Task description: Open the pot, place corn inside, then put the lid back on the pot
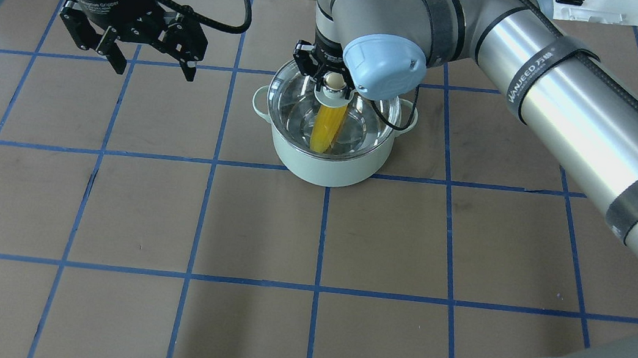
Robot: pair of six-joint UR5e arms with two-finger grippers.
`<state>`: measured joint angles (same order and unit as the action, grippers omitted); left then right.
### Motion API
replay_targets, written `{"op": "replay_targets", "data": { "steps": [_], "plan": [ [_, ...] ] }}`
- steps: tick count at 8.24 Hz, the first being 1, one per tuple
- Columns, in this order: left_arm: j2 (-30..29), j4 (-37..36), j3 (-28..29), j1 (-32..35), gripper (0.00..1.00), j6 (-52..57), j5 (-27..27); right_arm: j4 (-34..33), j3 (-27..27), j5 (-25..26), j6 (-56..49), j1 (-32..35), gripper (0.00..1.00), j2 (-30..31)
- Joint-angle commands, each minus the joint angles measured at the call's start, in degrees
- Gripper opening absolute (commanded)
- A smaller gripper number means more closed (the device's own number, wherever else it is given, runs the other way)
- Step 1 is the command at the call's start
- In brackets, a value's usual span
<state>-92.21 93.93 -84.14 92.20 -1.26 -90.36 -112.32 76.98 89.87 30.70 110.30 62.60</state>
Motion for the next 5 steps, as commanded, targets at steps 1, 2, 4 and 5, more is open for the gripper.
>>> {"op": "replay_targets", "data": {
  "steps": [1, 2, 4, 5],
  "plan": [
    [-0.1, -0.1, 0.0, 0.0, 1.00, 0.1, -0.4, 0.0, 0.0, 0.0, -0.5, 0.0, 0.00, -0.1],
    [-0.2, -0.1, 0.0, 0.0, 1.00, 0.0, -0.1, 0.0, 0.0, 0.0, -0.7, 0.0, 0.00, -0.2],
    [-0.2, -0.2, -0.1, 0.0, 1.00, 0.0, 0.0, 0.0, 0.1, 0.0, -0.7, 0.0, 0.00, -0.2],
    [-0.3, -0.2, -0.1, 0.0, 1.00, 0.1, 0.0, 0.0, 0.1, 0.1, -0.6, 0.0, 0.00, -0.2]
  ]
}}
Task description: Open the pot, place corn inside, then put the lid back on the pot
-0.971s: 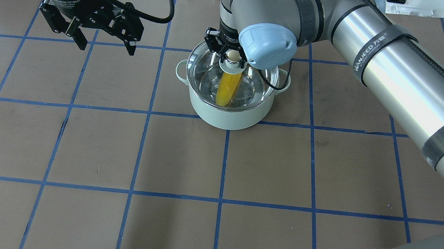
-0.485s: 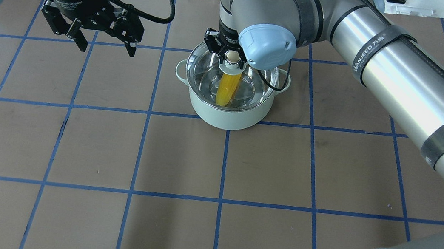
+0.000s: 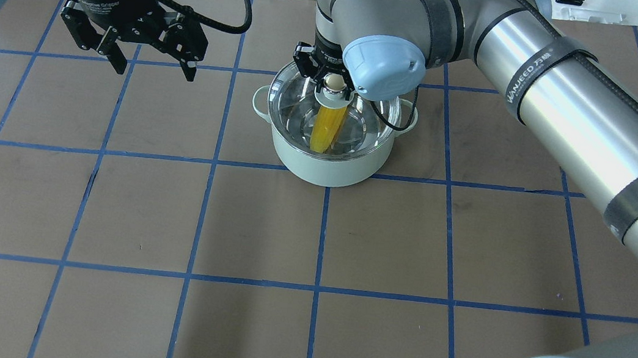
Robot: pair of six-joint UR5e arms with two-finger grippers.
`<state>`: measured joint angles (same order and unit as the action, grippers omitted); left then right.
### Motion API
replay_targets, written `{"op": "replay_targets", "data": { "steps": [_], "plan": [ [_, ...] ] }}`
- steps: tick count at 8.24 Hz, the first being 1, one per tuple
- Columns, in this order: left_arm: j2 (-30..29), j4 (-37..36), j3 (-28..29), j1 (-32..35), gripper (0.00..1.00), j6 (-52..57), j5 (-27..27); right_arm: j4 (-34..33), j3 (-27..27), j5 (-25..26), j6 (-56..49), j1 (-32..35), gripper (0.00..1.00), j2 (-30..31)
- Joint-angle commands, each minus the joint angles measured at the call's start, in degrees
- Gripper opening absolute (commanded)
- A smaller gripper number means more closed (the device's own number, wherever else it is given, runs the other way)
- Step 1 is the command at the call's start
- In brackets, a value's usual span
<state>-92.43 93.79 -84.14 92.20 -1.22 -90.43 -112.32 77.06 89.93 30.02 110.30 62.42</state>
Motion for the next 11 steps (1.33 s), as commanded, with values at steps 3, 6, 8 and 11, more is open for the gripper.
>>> {"op": "replay_targets", "data": {
  "steps": [3, 6, 8, 11],
  "plan": [
    [0.0, 0.1, -0.1, 0.1, 1.00, 0.1, 0.1, 0.0, 0.2, 0.2, 0.0, 0.0, 0.00, 0.0],
    [-0.3, 0.0, -0.1, 0.0, 1.00, 0.0, 0.2, 0.0, 0.3, 0.2, -0.1, 0.0, 0.00, 0.0],
    [-0.1, 0.0, -0.1, 0.0, 1.00, 0.4, 0.1, 0.0, 0.3, 0.3, -0.5, 0.0, 0.00, 0.0],
    [-0.4, -0.1, -0.1, 0.0, 1.00, 0.3, 0.1, -0.1, 0.3, 0.5, -1.1, 0.0, 0.00, -0.1]
  ]
}}
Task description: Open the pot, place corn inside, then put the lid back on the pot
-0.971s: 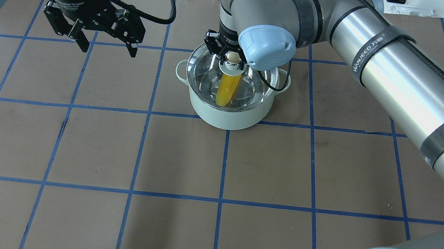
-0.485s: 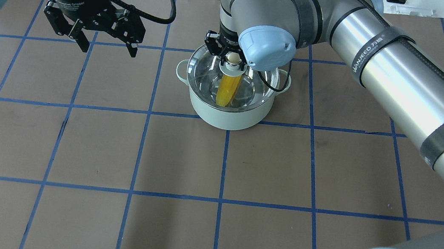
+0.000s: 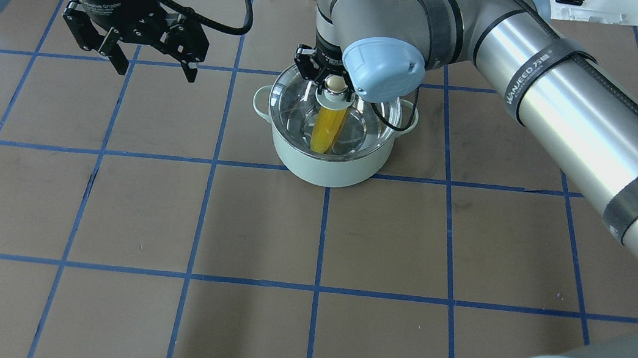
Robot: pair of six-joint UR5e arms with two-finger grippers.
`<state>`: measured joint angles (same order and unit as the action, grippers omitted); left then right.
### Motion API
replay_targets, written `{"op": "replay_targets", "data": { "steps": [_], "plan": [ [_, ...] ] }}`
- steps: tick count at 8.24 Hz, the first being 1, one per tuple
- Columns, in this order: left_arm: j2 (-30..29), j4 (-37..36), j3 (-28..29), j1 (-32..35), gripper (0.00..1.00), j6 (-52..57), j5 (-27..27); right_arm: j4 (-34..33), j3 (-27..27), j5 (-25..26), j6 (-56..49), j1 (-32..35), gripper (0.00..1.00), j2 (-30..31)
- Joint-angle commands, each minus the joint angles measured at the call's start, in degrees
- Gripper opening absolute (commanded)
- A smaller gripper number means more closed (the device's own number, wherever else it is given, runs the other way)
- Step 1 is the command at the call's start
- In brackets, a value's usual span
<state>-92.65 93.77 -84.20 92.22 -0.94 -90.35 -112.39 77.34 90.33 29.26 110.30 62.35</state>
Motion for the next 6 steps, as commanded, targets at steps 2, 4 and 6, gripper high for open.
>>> {"op": "replay_targets", "data": {
  "steps": [2, 4, 6],
  "plan": [
    [-0.1, 0.0, 0.0, 0.0, 1.00, 0.0, 0.0, -0.8, 0.0, 0.3, -0.5, 0.0, 0.00, 0.1],
    [-0.2, 0.0, 0.0, 0.0, 1.00, -0.2, 0.0, -2.1, 0.0, 0.7, -0.8, 0.0, 0.00, 0.1],
    [-0.2, 0.0, 0.0, 0.0, 1.00, -0.3, 0.0, -2.2, 0.4, 0.8, -0.8, 0.0, 0.00, 0.1]
  ]
}}
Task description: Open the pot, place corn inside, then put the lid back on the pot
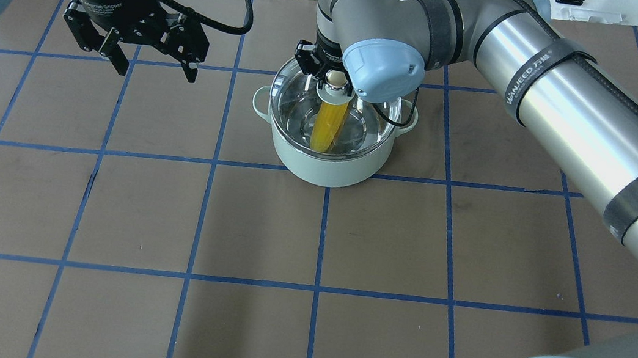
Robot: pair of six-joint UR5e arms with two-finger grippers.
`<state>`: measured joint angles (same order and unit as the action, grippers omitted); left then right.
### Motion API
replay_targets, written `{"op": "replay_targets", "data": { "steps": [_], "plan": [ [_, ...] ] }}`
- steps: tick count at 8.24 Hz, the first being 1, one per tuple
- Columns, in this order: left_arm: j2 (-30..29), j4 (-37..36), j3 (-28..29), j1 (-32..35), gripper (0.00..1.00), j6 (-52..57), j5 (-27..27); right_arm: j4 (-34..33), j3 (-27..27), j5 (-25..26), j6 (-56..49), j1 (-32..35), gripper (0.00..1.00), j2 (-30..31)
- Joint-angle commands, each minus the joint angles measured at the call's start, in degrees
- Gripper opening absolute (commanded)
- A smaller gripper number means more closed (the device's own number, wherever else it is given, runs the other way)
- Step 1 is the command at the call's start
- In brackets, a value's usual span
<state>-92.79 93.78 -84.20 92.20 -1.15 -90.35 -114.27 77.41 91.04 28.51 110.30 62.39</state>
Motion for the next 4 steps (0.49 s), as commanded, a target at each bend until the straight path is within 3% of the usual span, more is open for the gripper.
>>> {"op": "replay_targets", "data": {
  "steps": [1, 4],
  "plan": [
    [-0.1, -0.1, 0.0, 0.0, 1.00, 0.0, 0.0, -1.5, 1.2, 0.1, 0.0, 0.0, 0.00, 0.1],
    [-0.2, -0.1, -0.1, -0.1, 1.00, -0.1, 0.1, -1.7, 1.3, 0.0, -0.1, 0.0, 0.00, 0.1]
  ]
}}
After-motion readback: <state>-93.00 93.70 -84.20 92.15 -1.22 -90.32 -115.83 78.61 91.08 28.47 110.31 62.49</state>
